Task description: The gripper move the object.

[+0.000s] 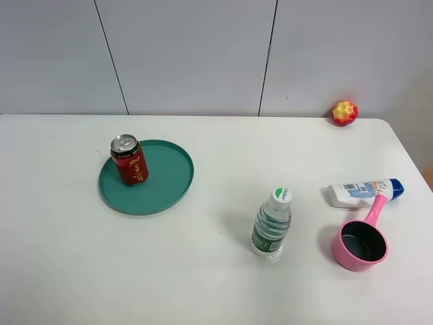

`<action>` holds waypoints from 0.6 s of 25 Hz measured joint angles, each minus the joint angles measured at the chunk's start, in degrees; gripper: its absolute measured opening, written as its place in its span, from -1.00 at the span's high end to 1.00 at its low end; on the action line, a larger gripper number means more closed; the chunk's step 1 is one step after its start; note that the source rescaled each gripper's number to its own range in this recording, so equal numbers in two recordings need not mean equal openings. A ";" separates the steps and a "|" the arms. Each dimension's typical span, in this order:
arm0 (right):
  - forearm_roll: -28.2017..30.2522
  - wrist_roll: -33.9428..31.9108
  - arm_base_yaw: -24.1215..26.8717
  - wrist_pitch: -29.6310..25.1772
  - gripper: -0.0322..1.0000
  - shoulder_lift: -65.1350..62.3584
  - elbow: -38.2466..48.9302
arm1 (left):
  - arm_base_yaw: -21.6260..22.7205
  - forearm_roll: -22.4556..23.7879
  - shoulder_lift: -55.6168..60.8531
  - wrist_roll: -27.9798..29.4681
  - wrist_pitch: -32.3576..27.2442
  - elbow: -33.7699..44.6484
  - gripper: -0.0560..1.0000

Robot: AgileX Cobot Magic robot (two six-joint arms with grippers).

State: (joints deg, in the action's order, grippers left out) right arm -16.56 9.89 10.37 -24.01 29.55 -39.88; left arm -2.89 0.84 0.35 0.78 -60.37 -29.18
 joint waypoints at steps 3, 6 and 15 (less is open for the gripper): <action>0.33 -0.46 1.18 -6.19 -0.38 -4.07 0.17 | 0.00 0.00 0.00 0.00 0.00 0.00 -1.00; 2.73 -0.60 1.21 -12.76 -0.38 -7.11 0.25 | 0.00 0.00 0.00 0.00 0.00 0.00 -1.00; 10.98 -1.70 -0.30 -27.92 -0.38 -16.94 0.25 | 0.00 0.00 0.00 0.00 0.00 0.00 -1.00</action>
State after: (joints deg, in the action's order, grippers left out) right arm -5.58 8.19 10.08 -51.94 12.61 -39.62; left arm -2.89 0.84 0.35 0.78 -60.37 -29.18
